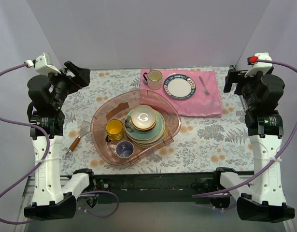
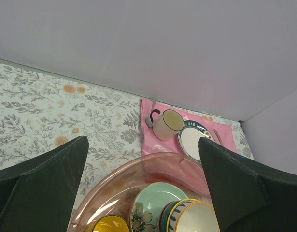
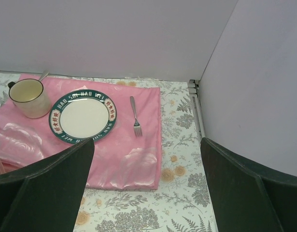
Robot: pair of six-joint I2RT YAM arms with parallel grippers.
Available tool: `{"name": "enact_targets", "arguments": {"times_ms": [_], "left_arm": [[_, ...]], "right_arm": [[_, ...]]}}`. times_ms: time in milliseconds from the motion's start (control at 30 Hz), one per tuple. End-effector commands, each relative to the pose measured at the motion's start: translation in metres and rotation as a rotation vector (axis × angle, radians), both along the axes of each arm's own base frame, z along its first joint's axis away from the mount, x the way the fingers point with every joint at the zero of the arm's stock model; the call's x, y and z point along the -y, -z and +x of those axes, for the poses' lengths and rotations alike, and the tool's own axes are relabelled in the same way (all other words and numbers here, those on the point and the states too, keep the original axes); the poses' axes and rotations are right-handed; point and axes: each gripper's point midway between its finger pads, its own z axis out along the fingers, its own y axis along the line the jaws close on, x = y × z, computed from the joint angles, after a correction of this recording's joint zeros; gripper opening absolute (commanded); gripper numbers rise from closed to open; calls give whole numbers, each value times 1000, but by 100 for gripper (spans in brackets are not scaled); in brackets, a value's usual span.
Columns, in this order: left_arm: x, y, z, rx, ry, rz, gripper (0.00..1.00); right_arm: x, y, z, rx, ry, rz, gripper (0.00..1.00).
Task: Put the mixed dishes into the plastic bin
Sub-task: Reset both arms
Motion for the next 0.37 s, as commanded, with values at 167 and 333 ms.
{"name": "enact_targets", "arguments": {"times_ms": [167,333], "left_arm": [[1,-3,-8,18,7,8,98],[0,-3,-9,21,1,8,98]], "right_arm": [[0,-14,-3,46,-1,-4,99],[-2,-19,-4,66,-16,-23,99]]}}
